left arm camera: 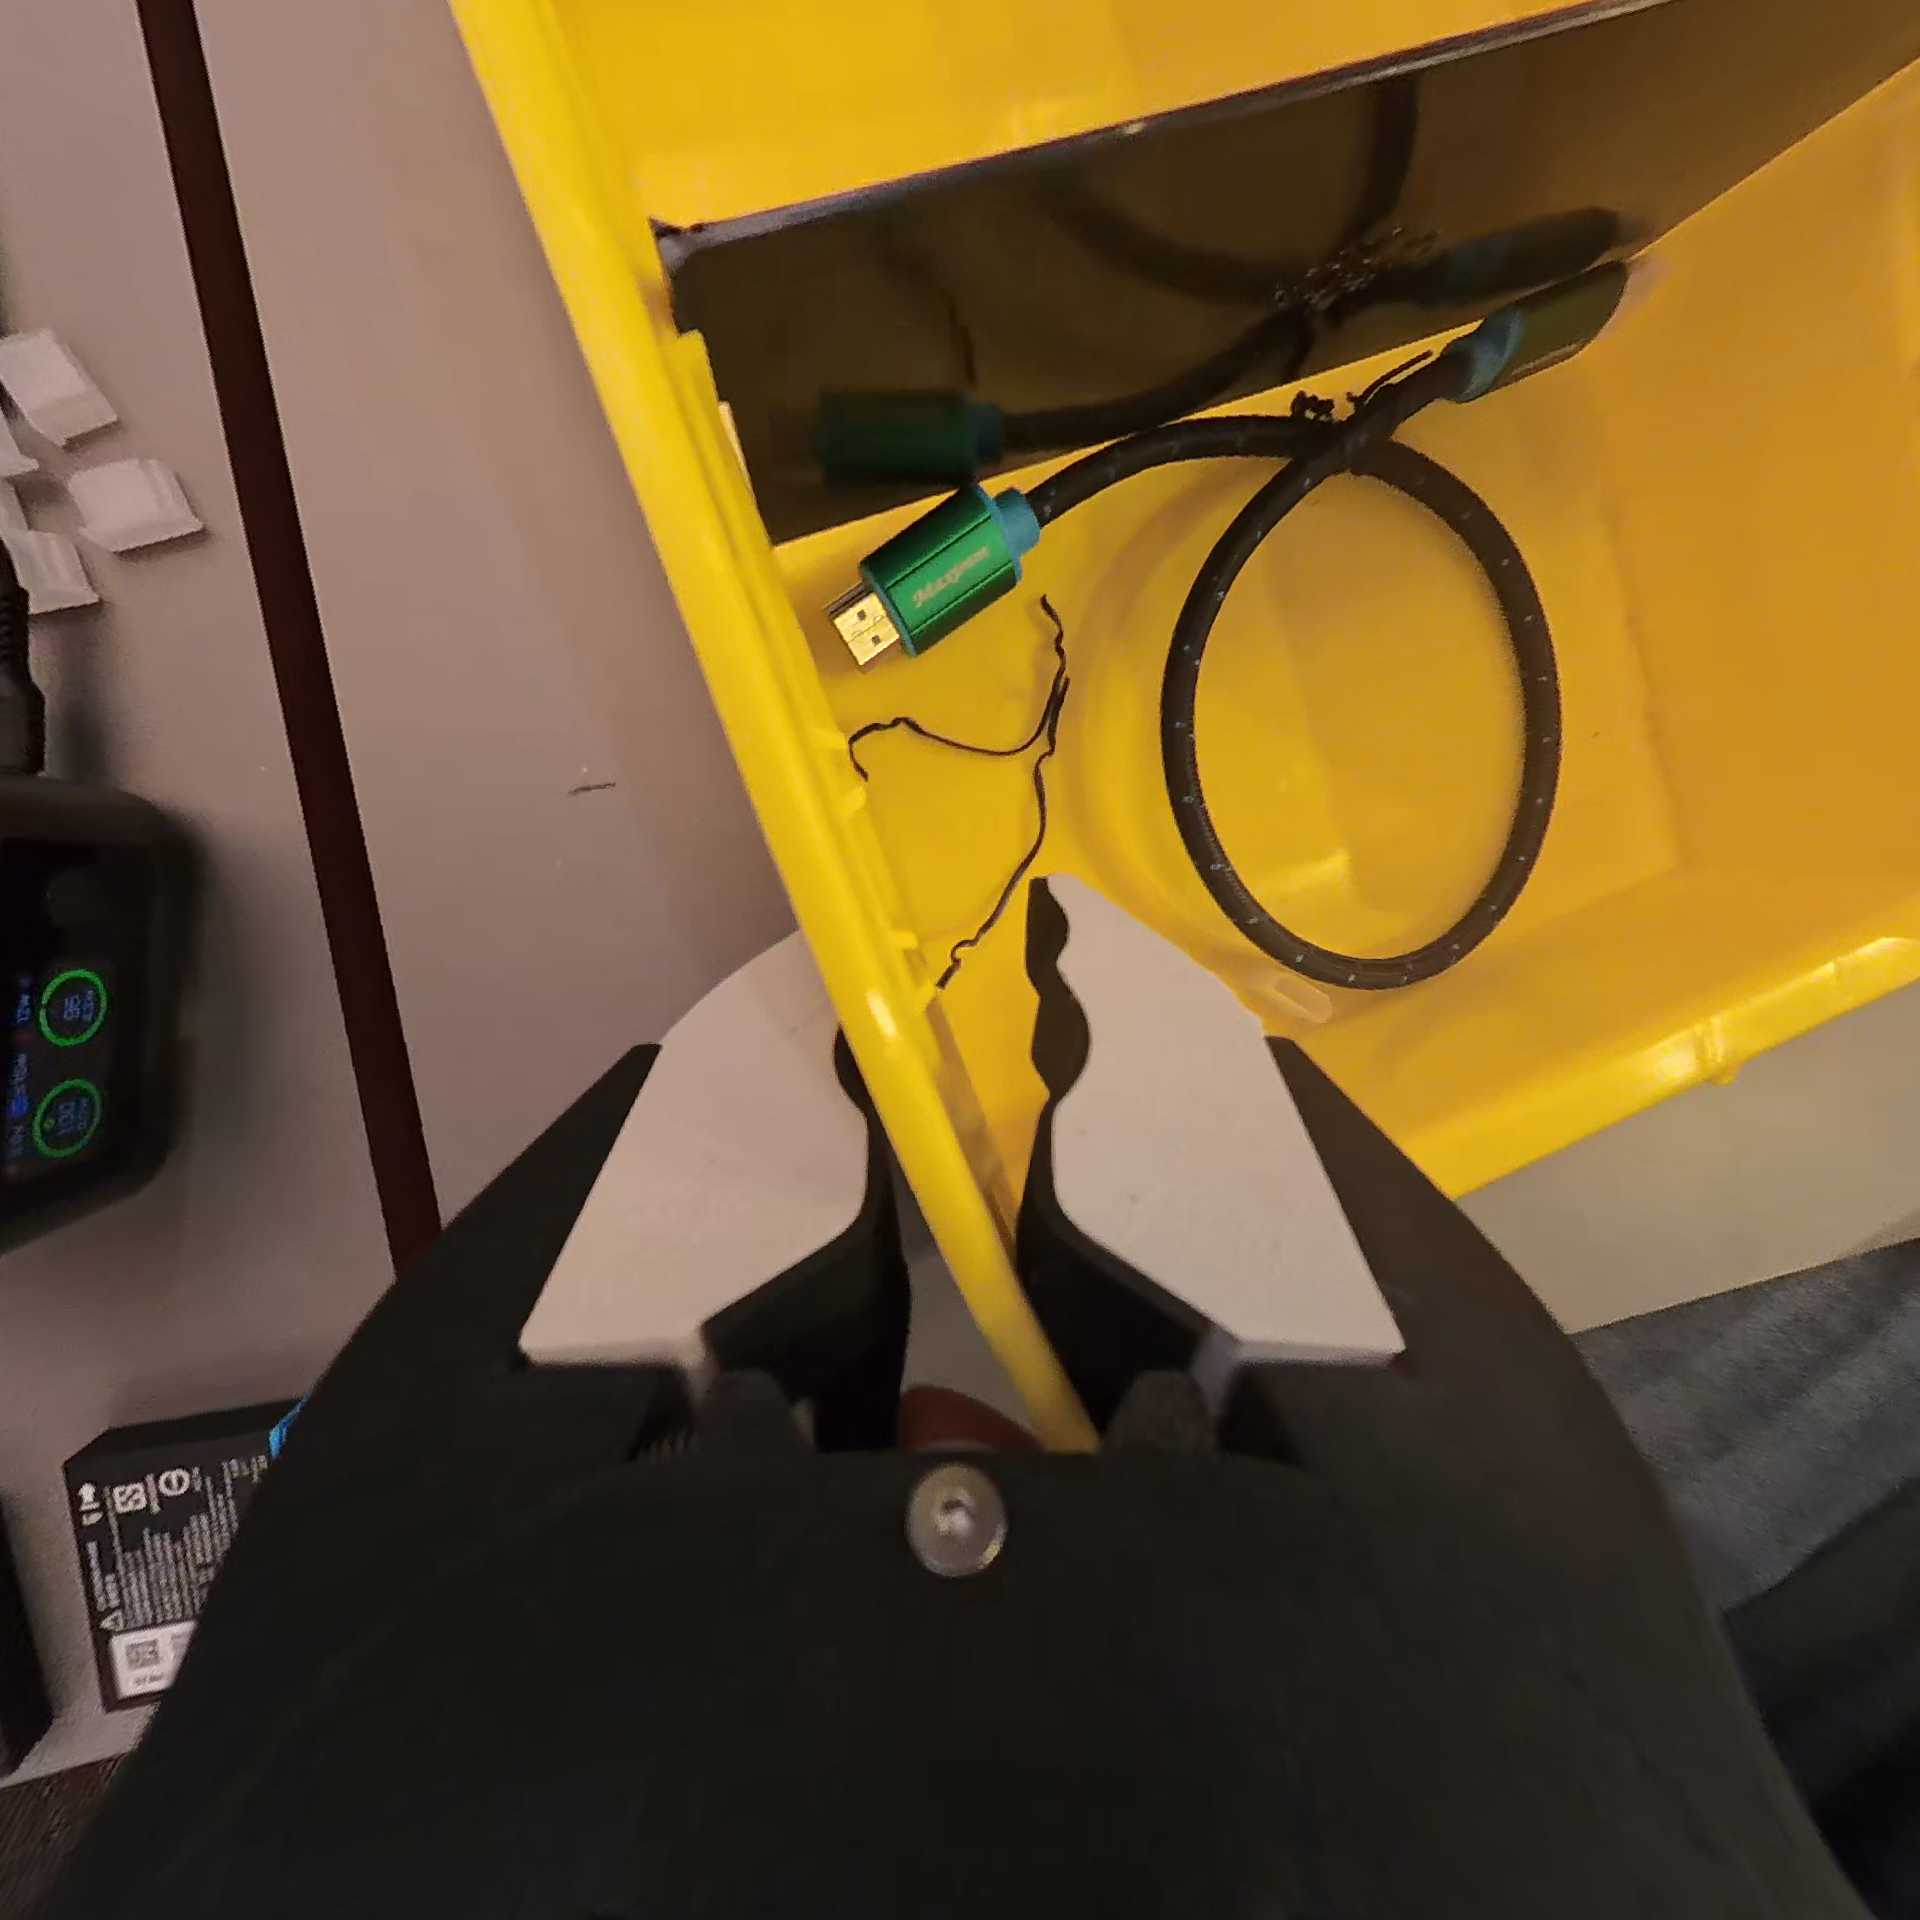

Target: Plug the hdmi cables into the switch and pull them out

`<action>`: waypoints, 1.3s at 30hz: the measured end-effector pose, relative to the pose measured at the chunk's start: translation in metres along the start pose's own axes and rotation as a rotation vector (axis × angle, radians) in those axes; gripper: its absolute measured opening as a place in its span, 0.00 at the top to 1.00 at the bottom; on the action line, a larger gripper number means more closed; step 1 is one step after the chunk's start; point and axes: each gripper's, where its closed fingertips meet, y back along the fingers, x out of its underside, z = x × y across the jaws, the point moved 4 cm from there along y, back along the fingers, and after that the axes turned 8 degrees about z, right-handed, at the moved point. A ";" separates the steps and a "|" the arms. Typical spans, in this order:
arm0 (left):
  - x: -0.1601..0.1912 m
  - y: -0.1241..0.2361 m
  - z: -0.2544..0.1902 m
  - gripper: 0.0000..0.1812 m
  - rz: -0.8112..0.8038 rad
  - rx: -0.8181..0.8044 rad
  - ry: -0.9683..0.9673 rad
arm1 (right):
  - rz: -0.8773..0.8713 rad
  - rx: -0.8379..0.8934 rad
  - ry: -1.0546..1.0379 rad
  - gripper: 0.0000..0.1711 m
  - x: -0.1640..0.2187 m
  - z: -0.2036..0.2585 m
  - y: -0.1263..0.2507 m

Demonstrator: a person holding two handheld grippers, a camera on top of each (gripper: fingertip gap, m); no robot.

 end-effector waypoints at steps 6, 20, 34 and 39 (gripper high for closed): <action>-0.005 0.015 -0.007 0.88 -0.075 0.011 -0.007 | -0.046 -0.091 0.052 0.50 -0.027 0.058 -0.033; -0.014 0.092 -0.036 0.87 -0.315 0.031 -0.035 | -0.145 -0.496 0.086 0.13 -0.107 0.236 -0.118; -0.026 0.143 -0.094 0.88 -0.437 0.031 -0.164 | 0.027 -0.682 0.250 0.17 -0.174 0.353 -0.209; -0.040 0.143 -0.129 0.88 -0.436 0.063 -0.241 | 0.063 -0.763 0.341 0.16 -0.170 0.365 -0.191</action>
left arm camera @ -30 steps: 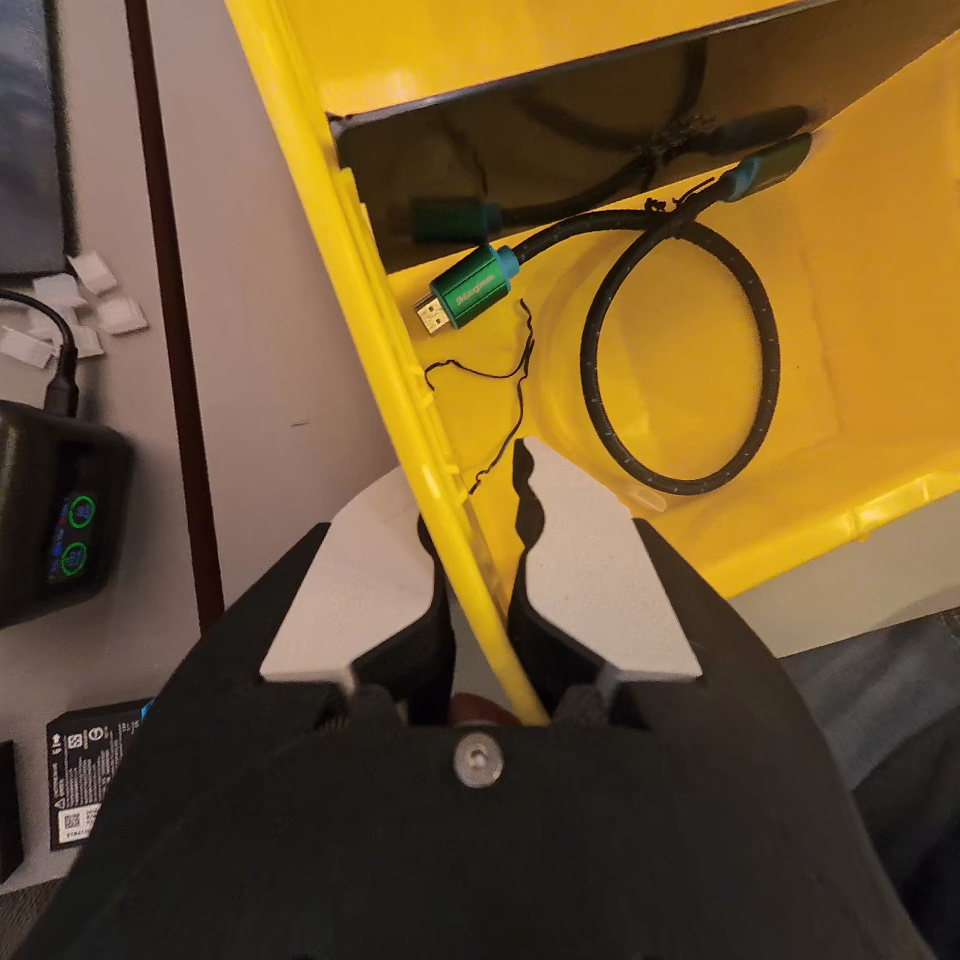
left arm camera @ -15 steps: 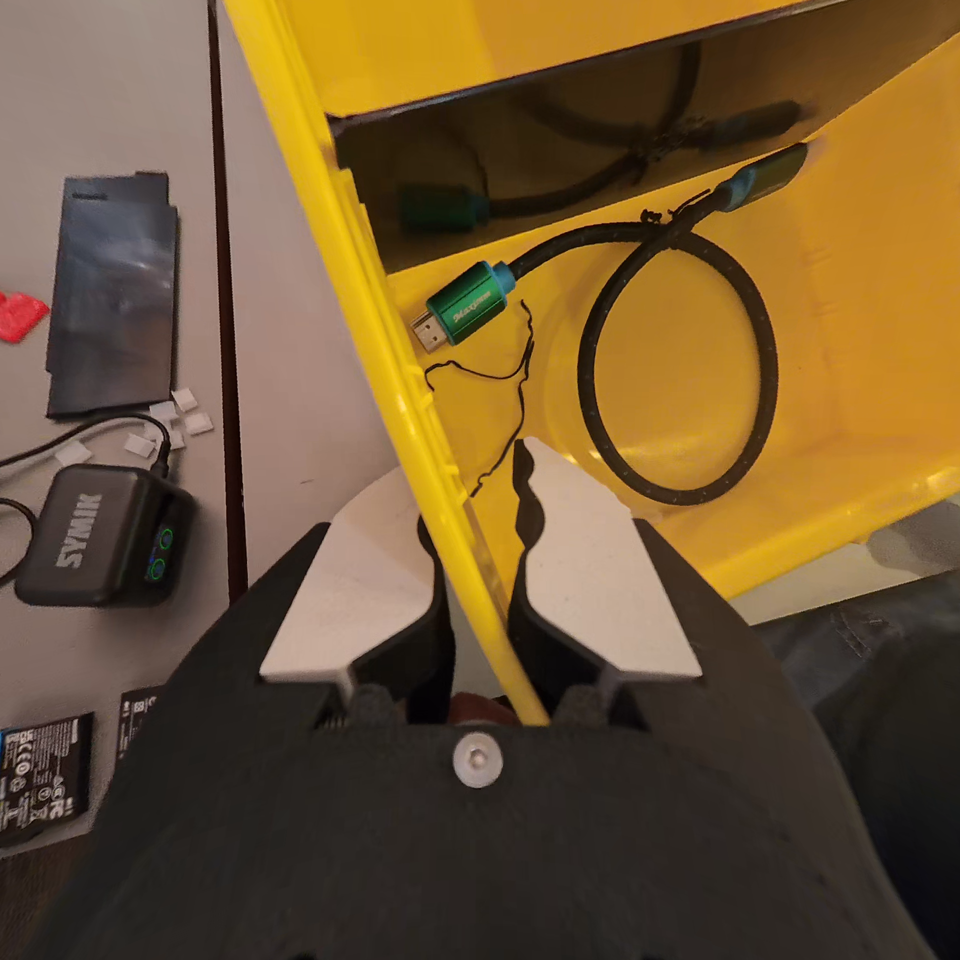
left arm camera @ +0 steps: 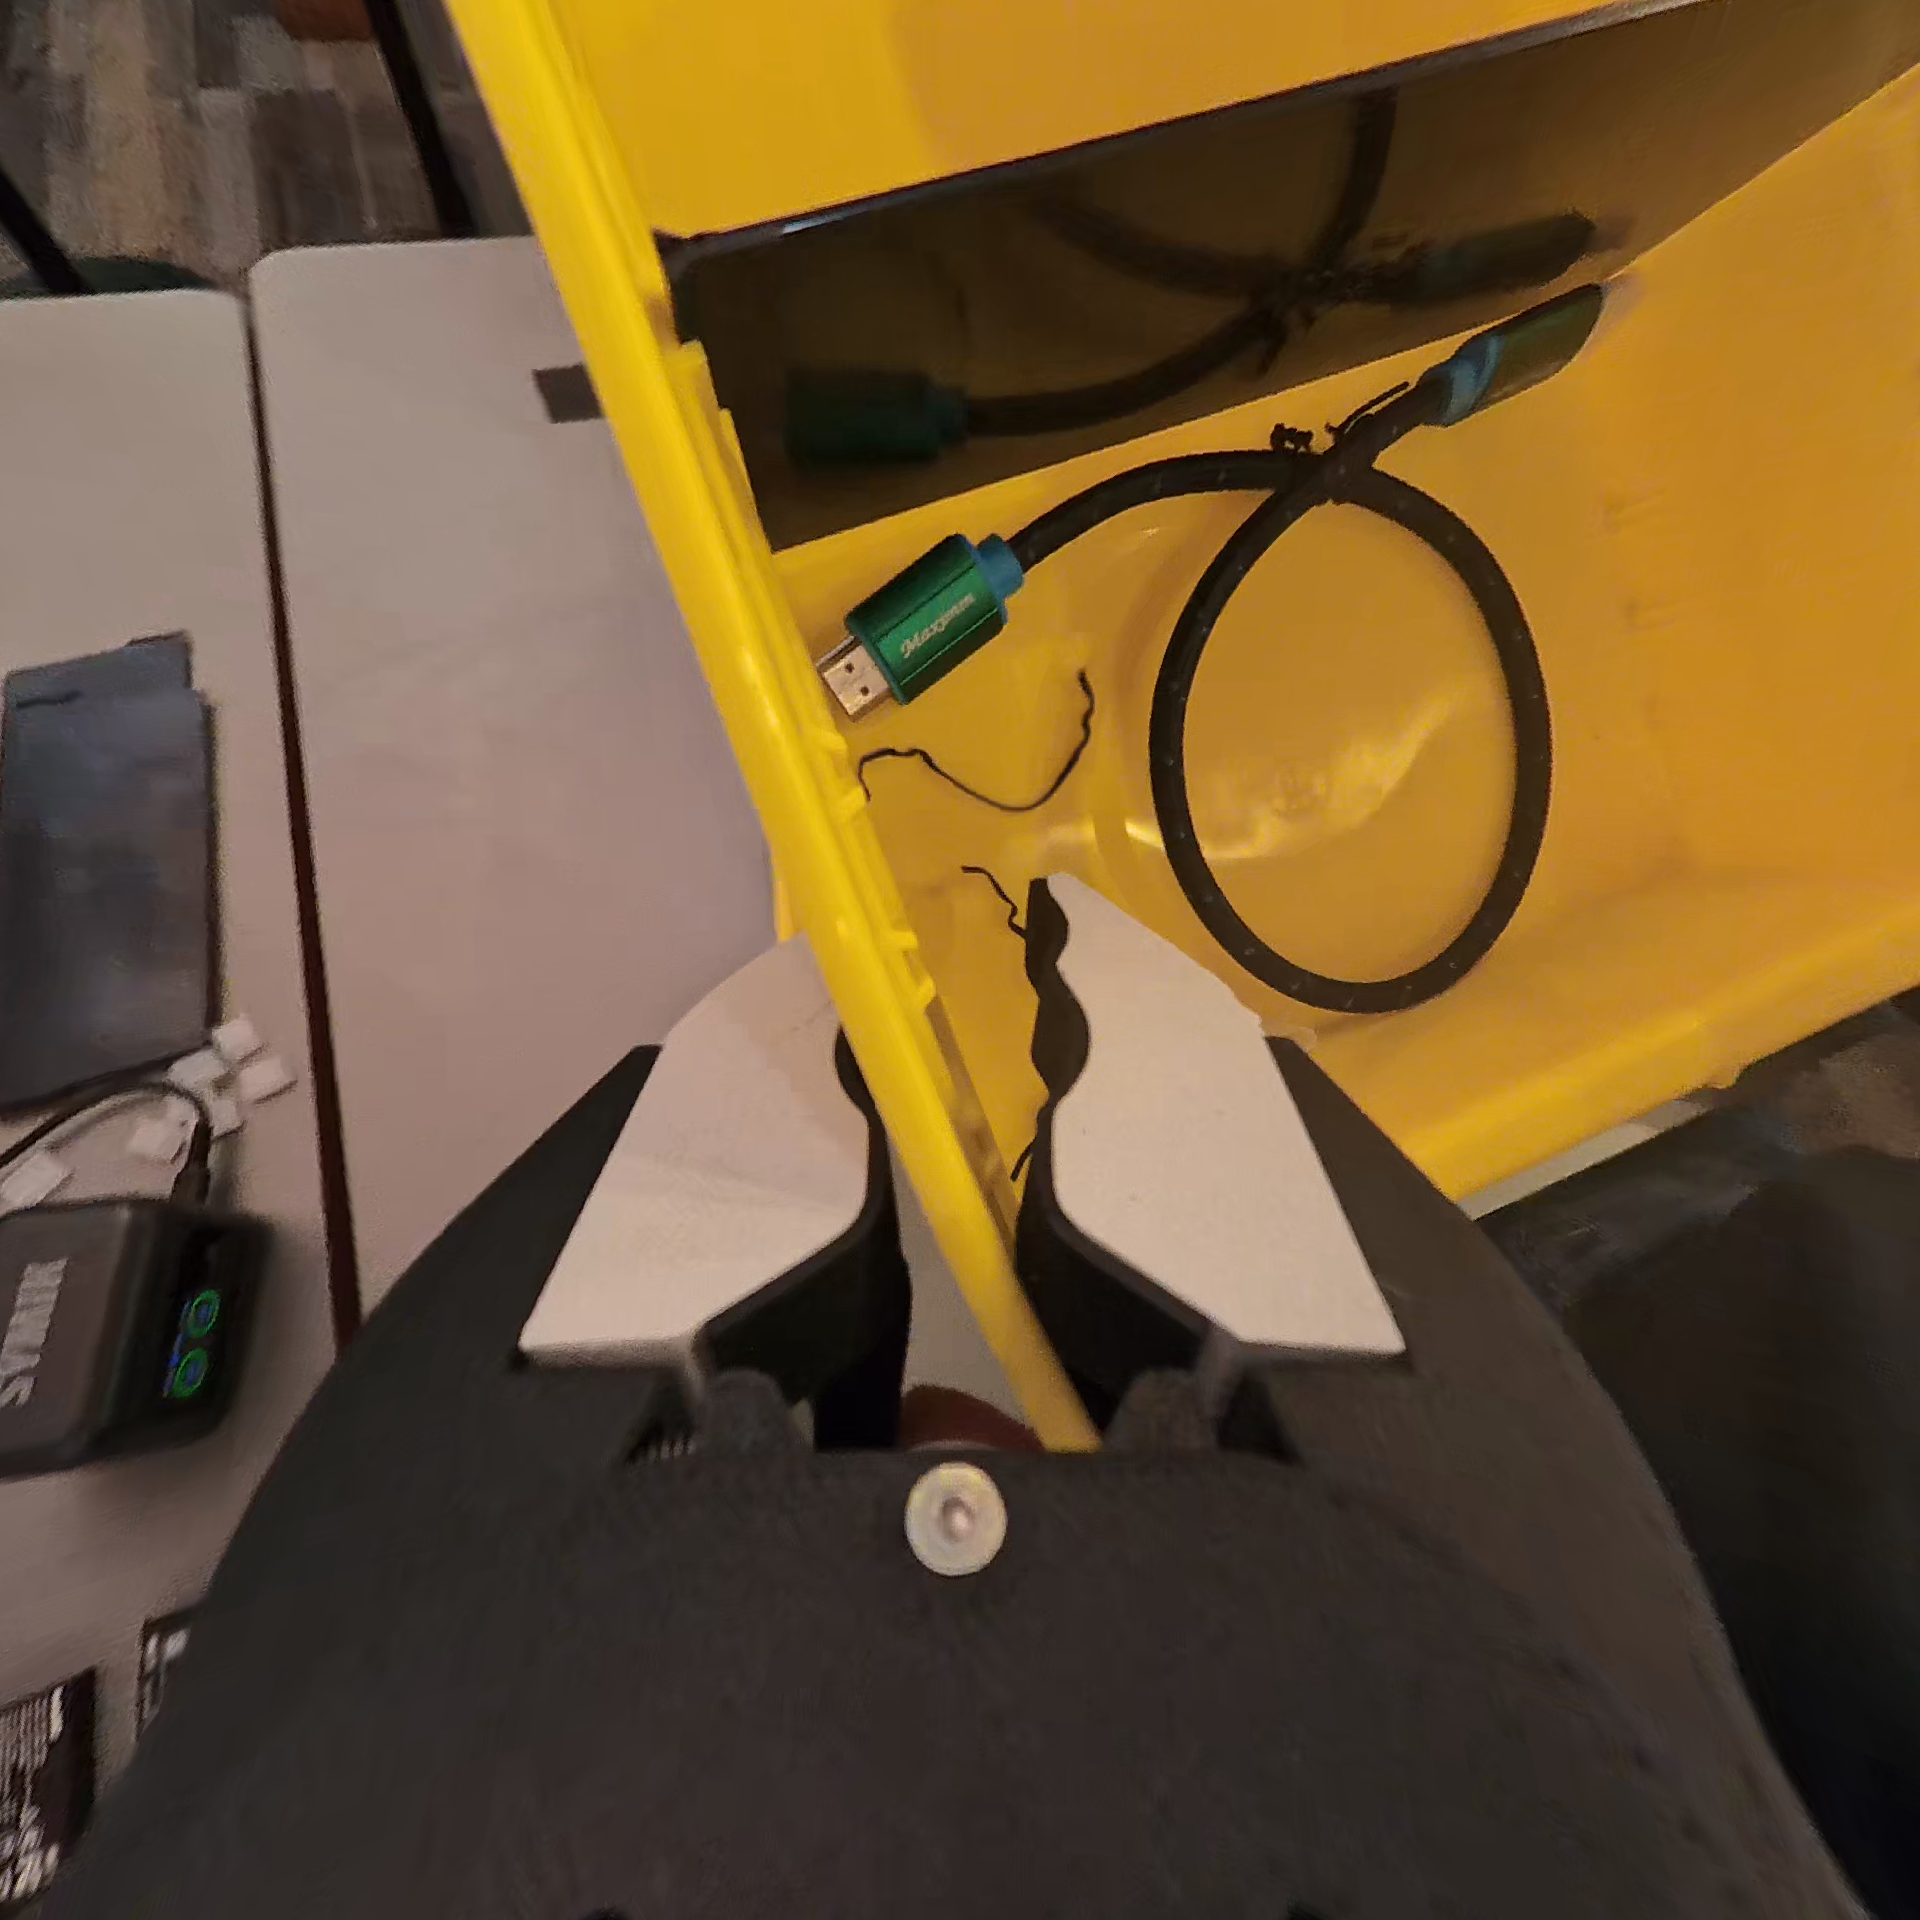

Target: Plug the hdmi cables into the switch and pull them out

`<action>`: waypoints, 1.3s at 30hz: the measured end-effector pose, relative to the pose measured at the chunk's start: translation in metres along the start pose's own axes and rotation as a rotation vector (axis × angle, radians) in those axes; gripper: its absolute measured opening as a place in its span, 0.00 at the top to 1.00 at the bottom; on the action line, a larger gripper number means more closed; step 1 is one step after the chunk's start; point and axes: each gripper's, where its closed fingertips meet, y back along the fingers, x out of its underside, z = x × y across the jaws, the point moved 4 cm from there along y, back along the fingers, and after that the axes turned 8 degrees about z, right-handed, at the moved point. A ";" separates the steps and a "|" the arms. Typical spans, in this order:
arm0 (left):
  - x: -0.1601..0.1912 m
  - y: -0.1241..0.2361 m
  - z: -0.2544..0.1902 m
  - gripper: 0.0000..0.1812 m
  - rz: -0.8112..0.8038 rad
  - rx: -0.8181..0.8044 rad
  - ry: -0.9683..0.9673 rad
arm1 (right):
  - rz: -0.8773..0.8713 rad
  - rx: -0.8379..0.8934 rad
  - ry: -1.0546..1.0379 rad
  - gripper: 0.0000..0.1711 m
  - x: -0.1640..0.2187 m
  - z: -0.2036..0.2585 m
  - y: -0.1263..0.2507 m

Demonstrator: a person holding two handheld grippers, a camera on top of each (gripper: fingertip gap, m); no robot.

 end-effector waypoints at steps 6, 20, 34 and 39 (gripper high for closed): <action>-0.038 -0.041 -0.071 0.87 0.002 0.160 -0.102 | -0.204 0.086 0.025 0.19 0.034 0.008 0.113; -0.064 -0.243 -0.329 0.87 0.266 0.493 -0.341 | -0.887 0.520 0.074 0.21 0.218 0.105 0.349; -0.013 -0.346 -0.425 0.86 0.451 0.508 -0.390 | -0.704 1.076 -0.155 0.20 0.268 0.028 0.344; -0.008 -0.349 -0.434 0.80 0.503 0.511 -0.425 | -0.593 1.173 -0.240 0.26 0.285 -0.001 0.348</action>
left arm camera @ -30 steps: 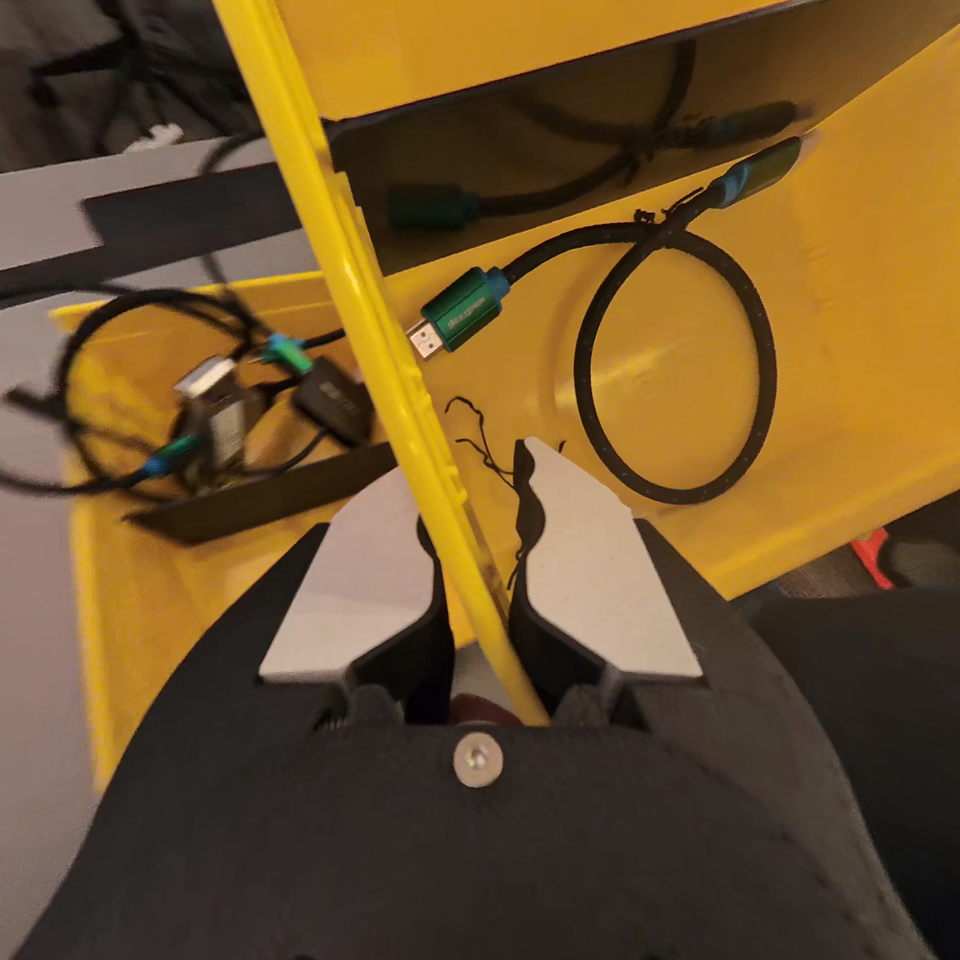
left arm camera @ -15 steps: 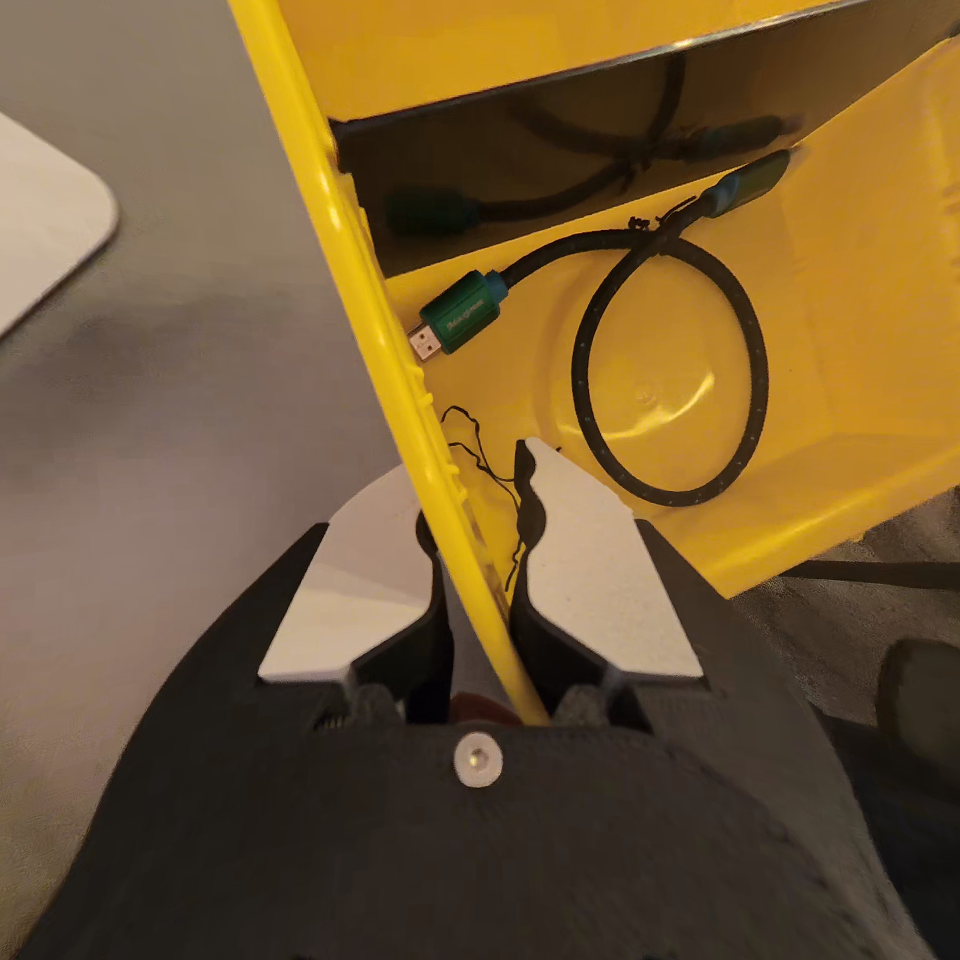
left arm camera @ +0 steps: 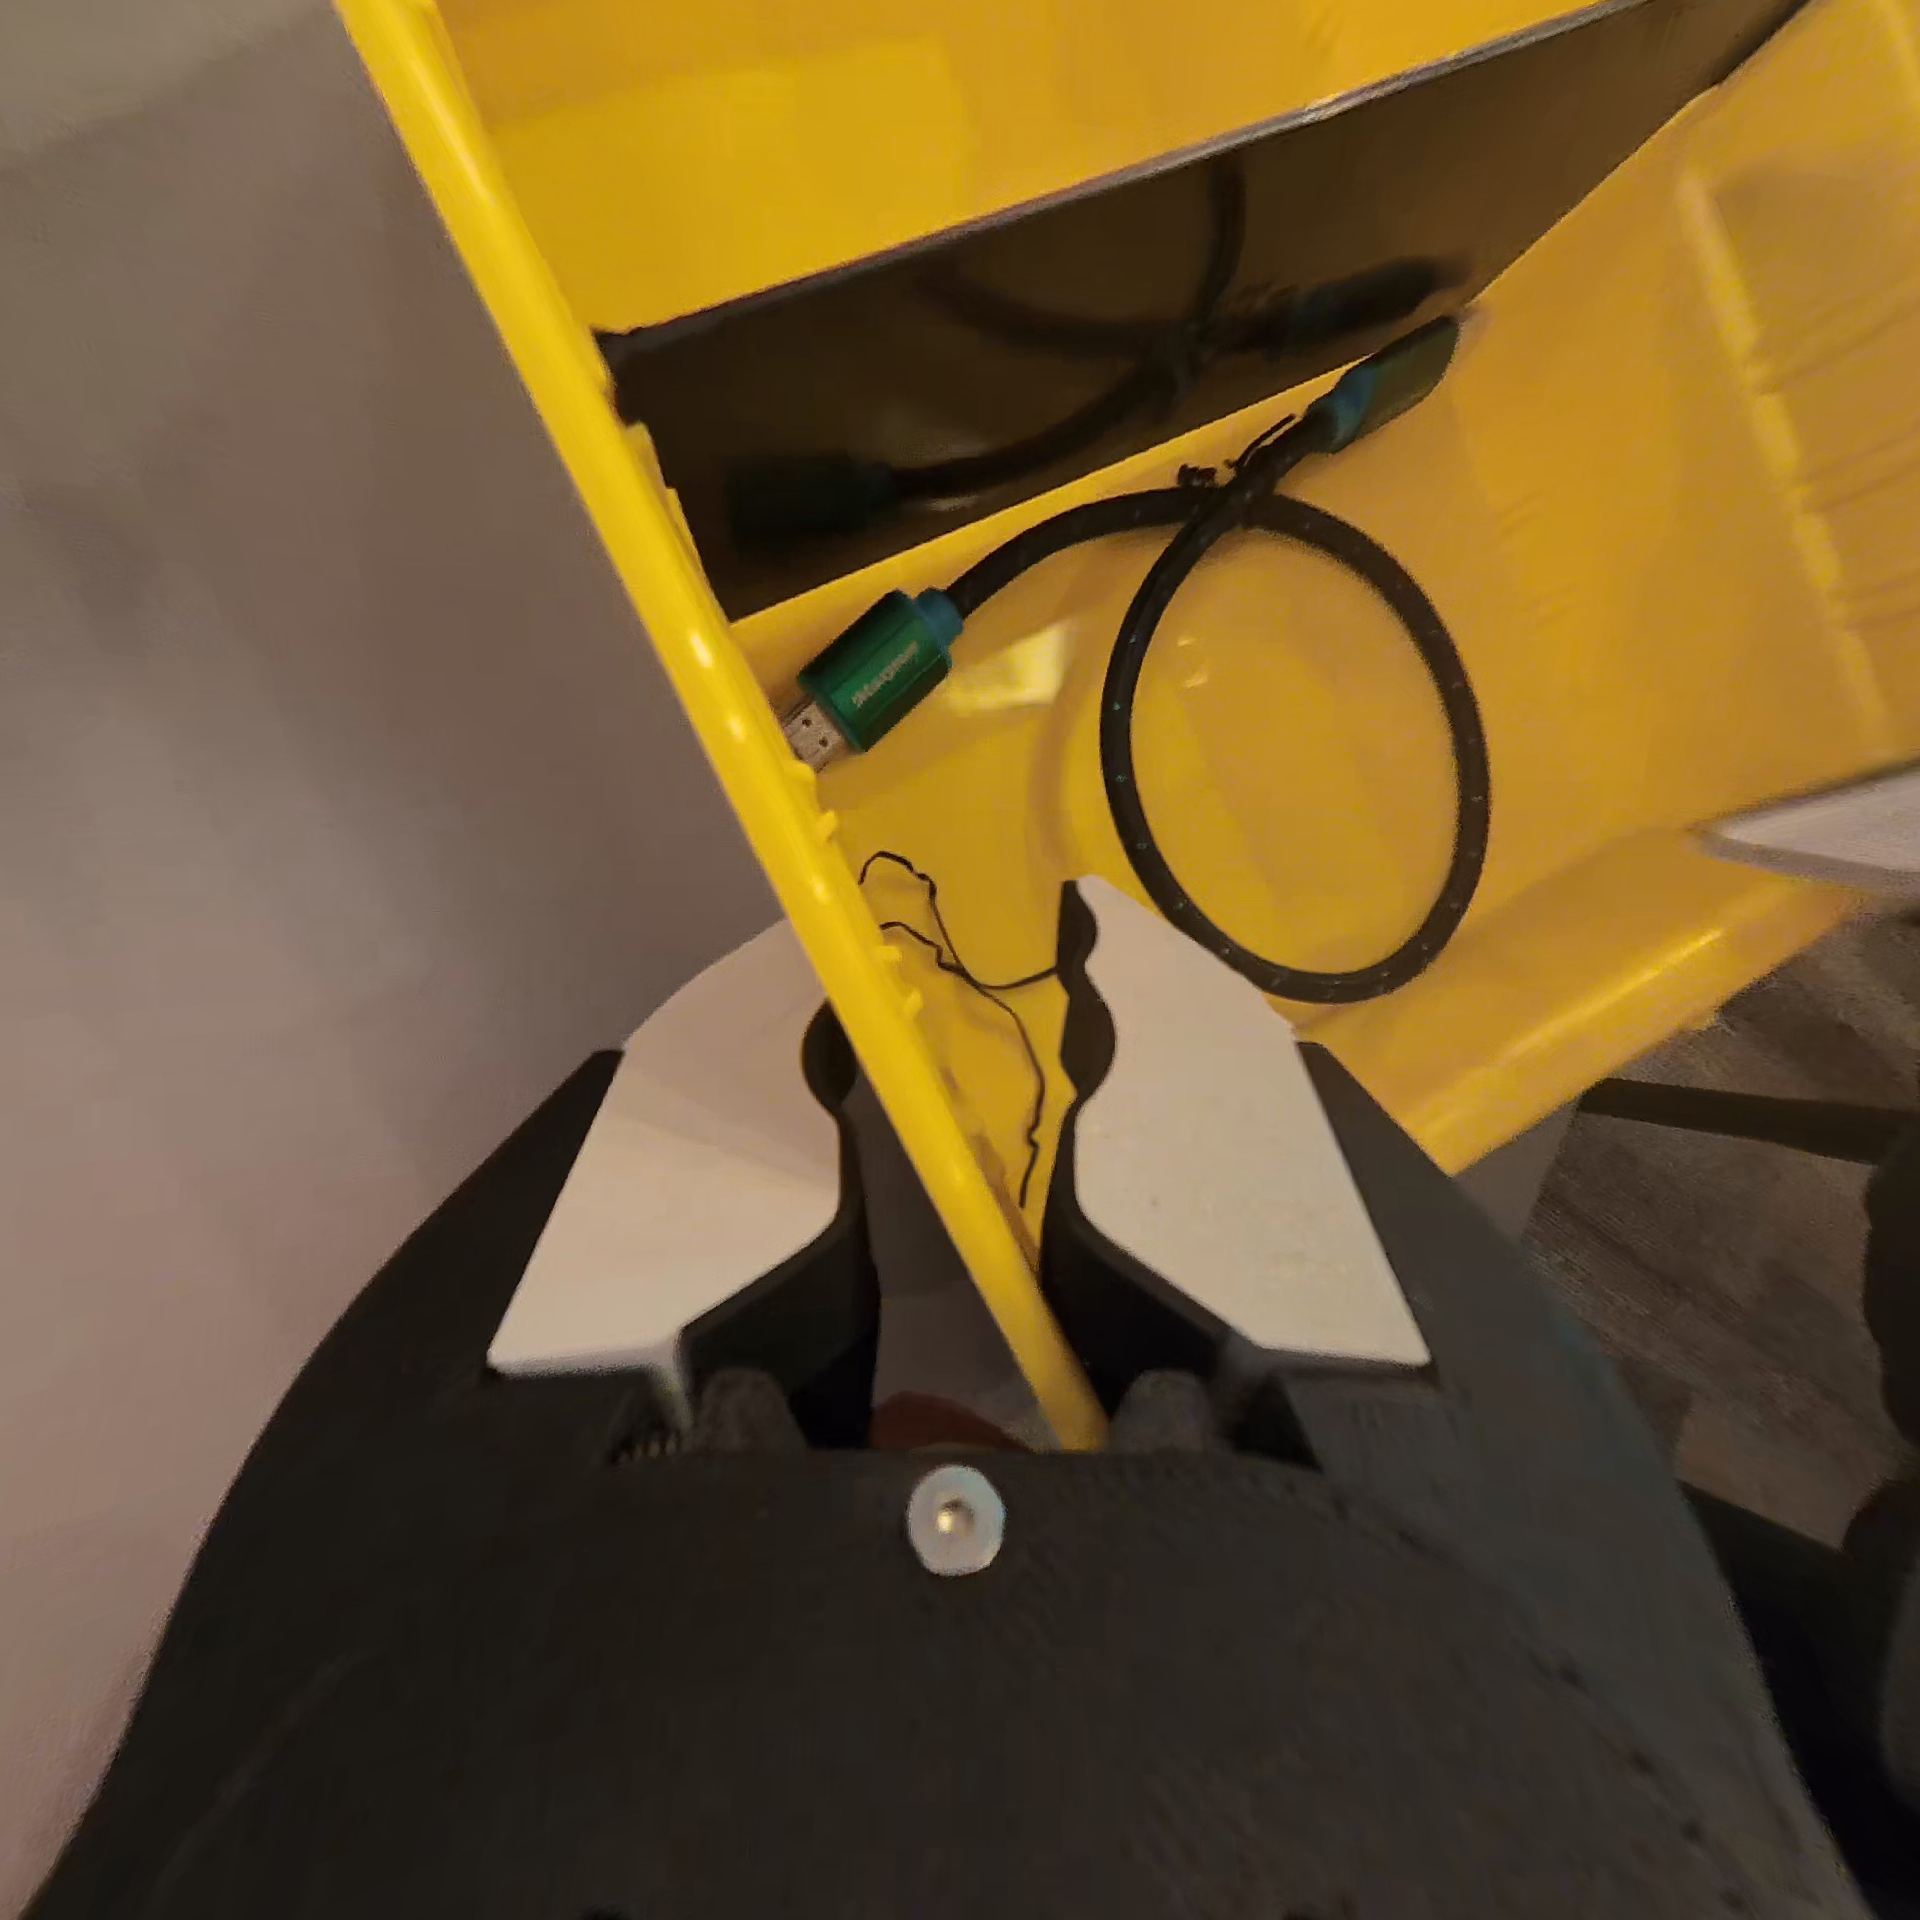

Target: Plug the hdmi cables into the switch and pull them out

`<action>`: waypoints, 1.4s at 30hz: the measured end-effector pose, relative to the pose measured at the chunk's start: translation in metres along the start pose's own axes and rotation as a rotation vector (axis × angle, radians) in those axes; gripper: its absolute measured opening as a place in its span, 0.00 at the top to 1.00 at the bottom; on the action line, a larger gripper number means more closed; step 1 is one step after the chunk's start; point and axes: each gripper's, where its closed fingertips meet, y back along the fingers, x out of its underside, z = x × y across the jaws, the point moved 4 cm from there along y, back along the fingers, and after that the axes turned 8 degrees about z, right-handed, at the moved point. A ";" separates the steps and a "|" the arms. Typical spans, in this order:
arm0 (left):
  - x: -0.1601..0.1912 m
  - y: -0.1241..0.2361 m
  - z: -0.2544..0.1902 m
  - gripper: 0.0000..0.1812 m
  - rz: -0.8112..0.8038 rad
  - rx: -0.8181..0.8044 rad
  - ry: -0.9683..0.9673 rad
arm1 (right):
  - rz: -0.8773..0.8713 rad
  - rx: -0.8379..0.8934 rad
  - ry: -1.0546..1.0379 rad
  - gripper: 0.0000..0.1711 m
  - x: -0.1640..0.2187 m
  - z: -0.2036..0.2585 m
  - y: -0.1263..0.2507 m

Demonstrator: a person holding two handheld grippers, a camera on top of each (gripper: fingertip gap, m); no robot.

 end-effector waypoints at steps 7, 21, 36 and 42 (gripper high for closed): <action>0.003 0.028 -0.017 0.60 -0.001 0.097 -0.056 | 0.077 0.071 -0.022 0.47 0.011 -0.027 -0.017; 0.215 0.337 0.217 0.47 -0.148 -0.684 0.361 | 0.165 0.069 0.018 0.75 0.000 -0.082 -0.020; 0.351 0.292 0.305 0.54 -0.006 -0.446 0.651 | 0.267 0.077 0.002 0.70 0.004 -0.167 -0.006; 0.335 0.280 0.296 0.97 -0.048 -0.366 0.582 | 0.270 0.100 -0.009 0.66 0.001 -0.190 -0.005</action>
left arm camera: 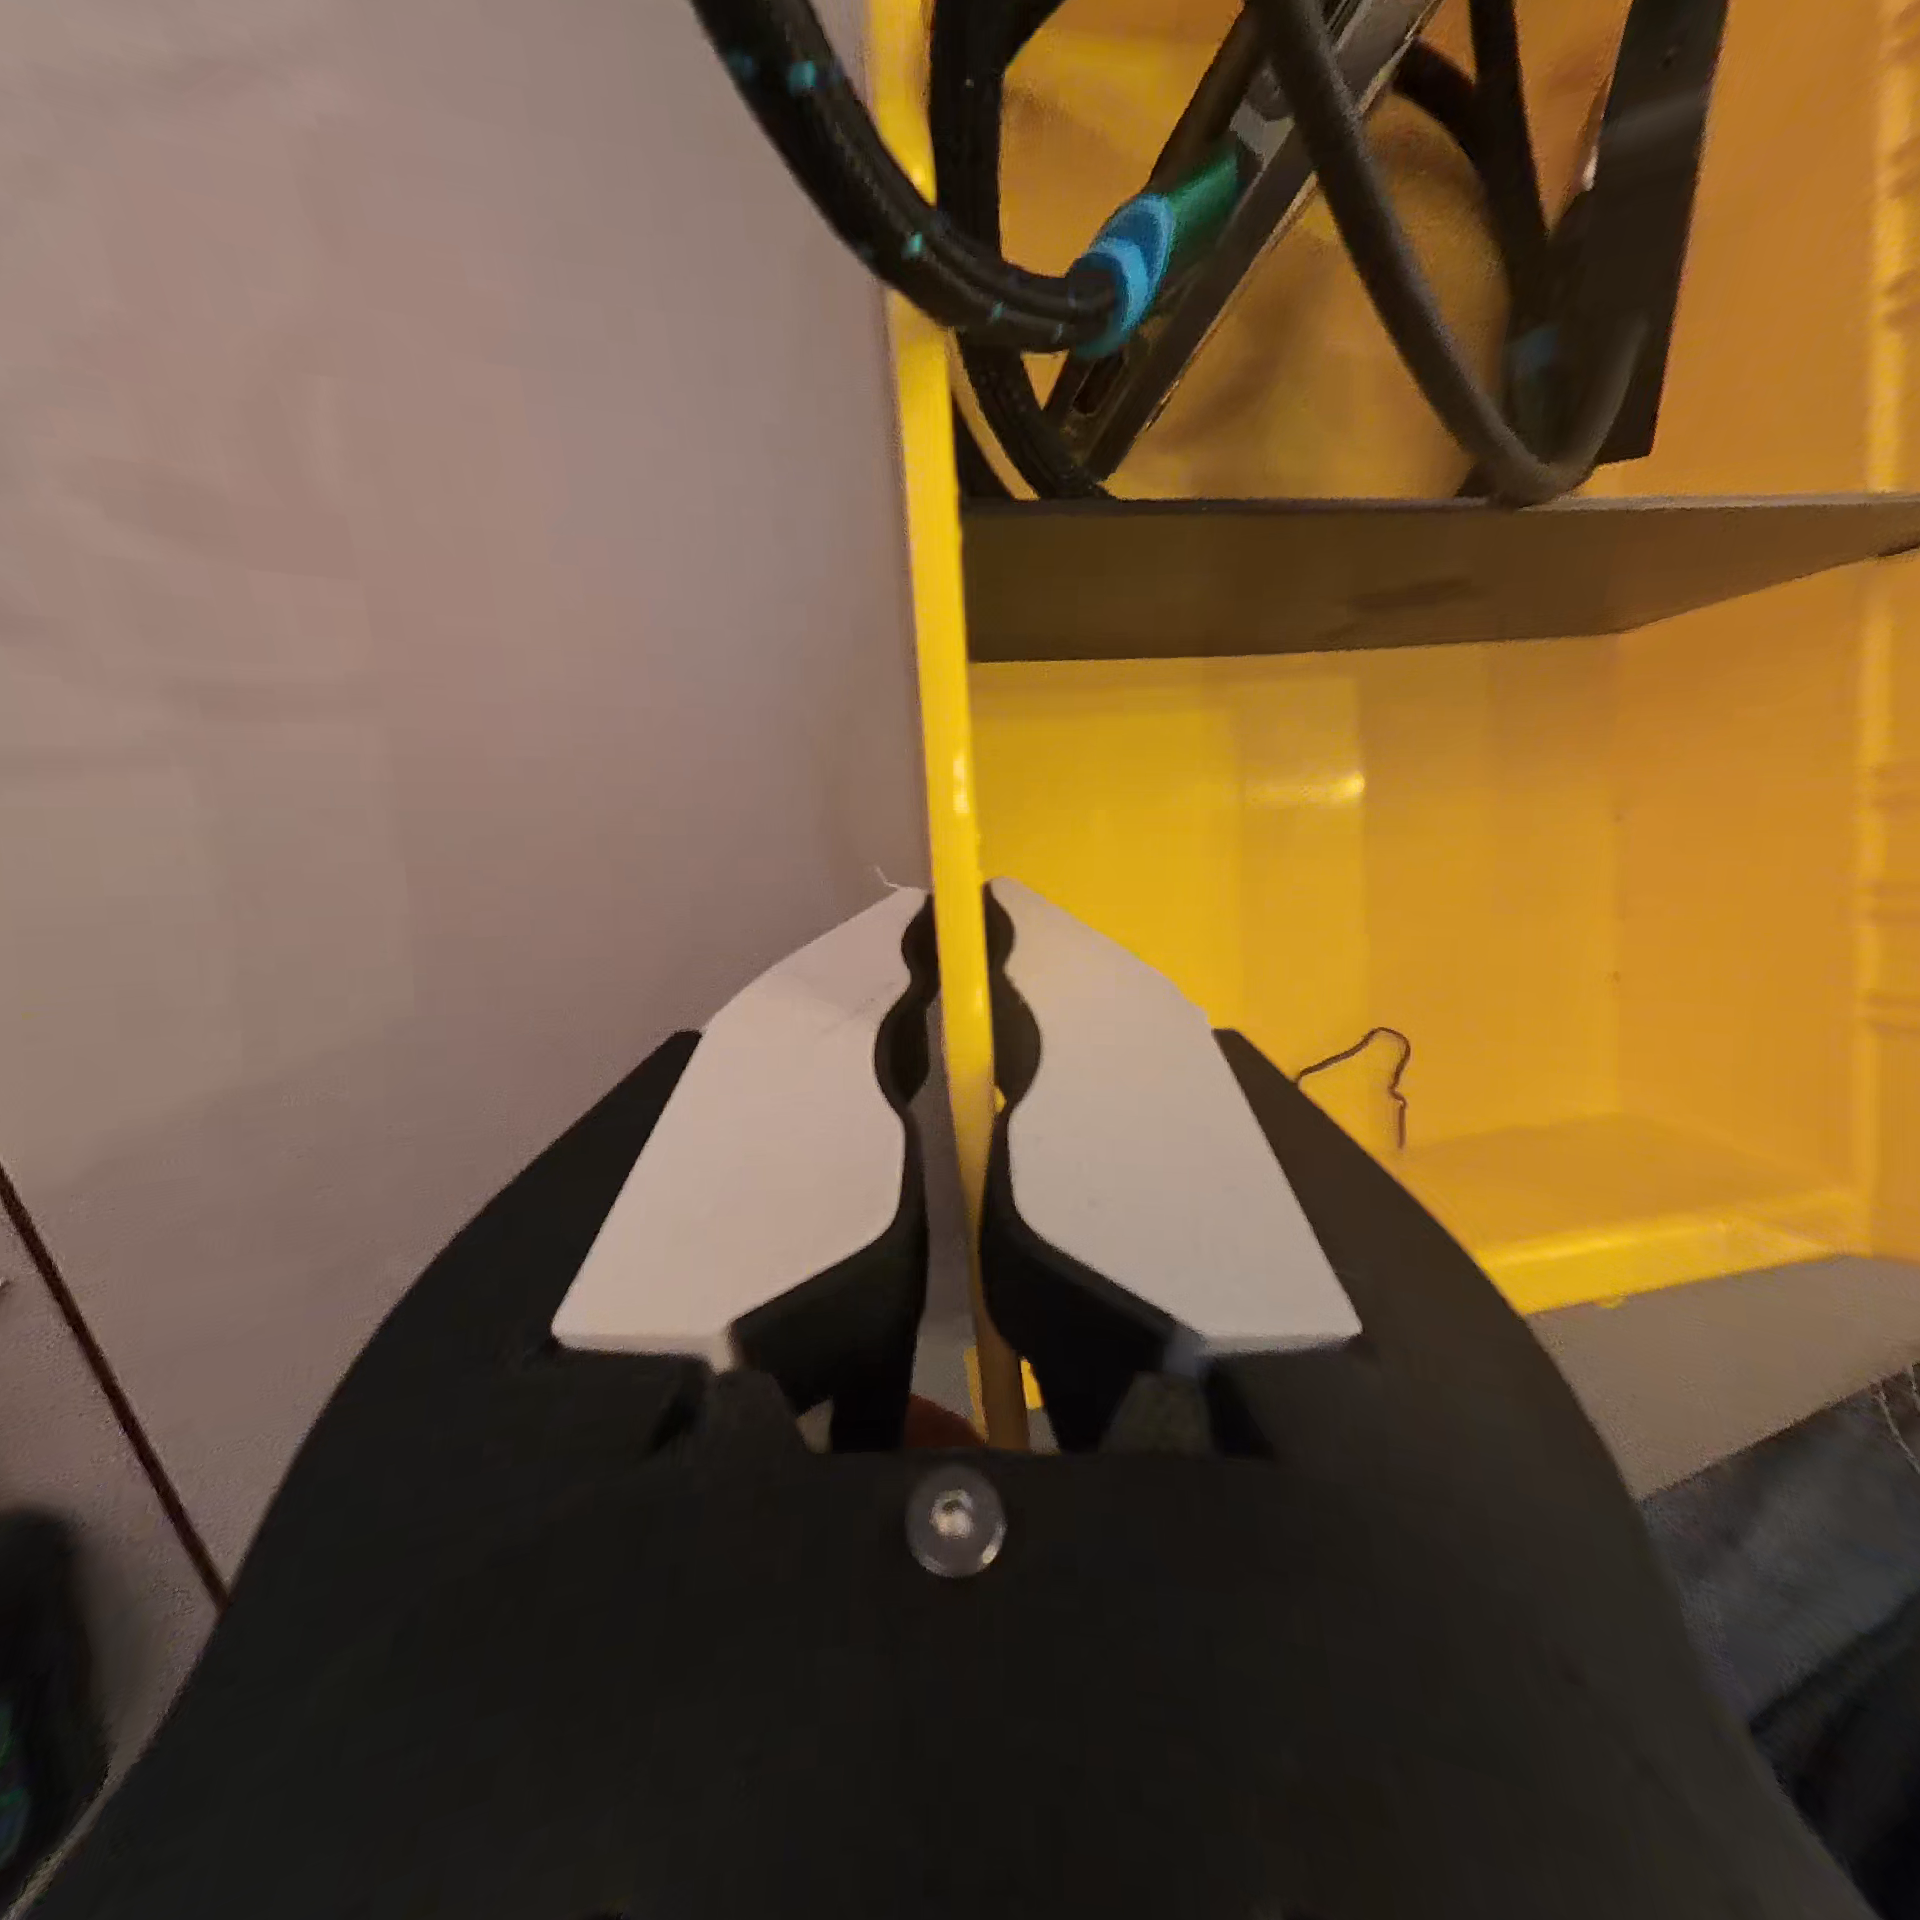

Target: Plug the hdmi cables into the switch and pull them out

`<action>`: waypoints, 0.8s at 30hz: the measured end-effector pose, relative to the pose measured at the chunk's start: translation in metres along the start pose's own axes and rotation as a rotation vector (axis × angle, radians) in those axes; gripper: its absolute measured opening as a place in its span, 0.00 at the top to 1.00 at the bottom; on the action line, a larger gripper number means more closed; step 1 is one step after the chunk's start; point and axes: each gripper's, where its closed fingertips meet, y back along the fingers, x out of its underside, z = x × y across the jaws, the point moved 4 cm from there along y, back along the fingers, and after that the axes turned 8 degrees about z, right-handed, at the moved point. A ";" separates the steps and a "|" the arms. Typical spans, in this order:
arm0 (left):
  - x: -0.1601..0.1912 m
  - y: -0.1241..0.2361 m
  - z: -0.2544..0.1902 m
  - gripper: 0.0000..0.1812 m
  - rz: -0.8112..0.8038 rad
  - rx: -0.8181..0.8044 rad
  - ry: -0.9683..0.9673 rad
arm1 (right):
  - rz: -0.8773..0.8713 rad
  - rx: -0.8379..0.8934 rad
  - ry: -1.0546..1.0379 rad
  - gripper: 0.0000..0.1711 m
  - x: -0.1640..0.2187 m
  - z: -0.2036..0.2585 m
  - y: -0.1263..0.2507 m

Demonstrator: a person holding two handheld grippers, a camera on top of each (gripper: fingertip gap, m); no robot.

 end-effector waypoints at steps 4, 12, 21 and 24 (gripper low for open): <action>0.008 0.004 0.005 0.97 -0.011 -0.043 0.034 | 0.002 0.027 -0.005 0.65 -0.003 -0.013 -0.001; 0.053 0.028 0.050 0.97 -0.051 -0.108 0.162 | 0.075 0.122 -0.002 0.55 0.000 -0.038 0.000; 0.062 0.131 0.053 0.45 -0.293 -0.327 0.189 | -0.085 0.339 0.142 0.17 -0.042 -0.007 0.084; 0.028 0.164 -0.018 0.38 -0.425 -0.250 0.001 | -0.167 0.163 0.302 0.15 -0.077 0.076 0.104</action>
